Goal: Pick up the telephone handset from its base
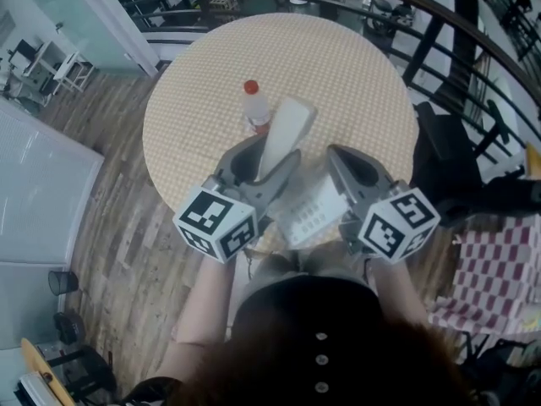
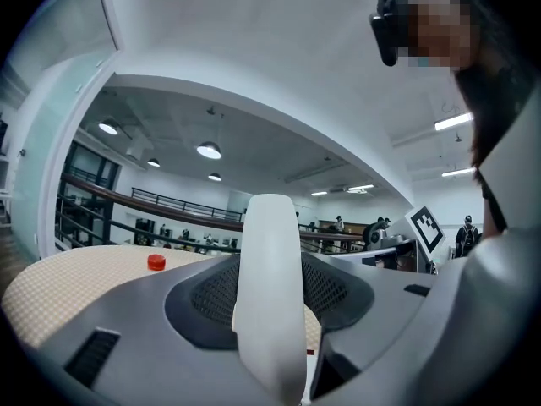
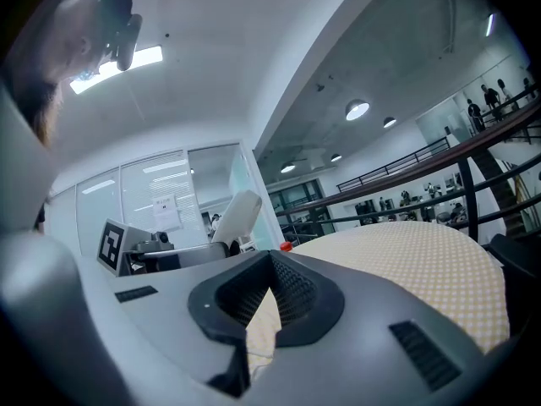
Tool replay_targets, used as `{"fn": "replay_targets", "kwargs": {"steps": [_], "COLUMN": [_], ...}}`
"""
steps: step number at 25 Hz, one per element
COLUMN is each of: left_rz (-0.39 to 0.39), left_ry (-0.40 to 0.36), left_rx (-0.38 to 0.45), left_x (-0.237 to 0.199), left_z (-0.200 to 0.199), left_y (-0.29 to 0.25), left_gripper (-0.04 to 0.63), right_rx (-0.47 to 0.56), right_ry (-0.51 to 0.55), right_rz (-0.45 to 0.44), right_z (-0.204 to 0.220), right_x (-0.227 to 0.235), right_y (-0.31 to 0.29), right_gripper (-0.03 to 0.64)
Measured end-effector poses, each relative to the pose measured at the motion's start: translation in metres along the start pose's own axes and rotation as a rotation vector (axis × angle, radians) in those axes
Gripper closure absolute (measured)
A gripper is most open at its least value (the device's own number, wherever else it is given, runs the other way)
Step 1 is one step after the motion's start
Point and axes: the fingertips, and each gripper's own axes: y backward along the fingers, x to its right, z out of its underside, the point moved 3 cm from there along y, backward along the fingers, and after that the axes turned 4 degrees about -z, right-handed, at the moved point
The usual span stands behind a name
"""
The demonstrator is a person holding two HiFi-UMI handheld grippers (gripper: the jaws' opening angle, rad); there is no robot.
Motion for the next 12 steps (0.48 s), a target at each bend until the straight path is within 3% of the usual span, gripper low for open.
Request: {"fn": "replay_targets", "kwargs": {"steps": [5,12], "left_rz": [-0.015,-0.05], "left_ry": [0.074,0.159], "left_rx": [0.084,0.122], "left_x": [-0.006,-0.016], "left_z": [-0.005,0.002], "left_y": [0.019,0.038], "left_gripper": [0.37,0.37], "right_rx": [0.017,0.034], "right_ry": [-0.018,-0.057], "right_rz": [-0.028,-0.062], "right_z": [-0.008,-0.013], "right_x": [-0.005,-0.008], "right_y": [-0.002,-0.003], "right_gripper": [0.607,0.607]}}
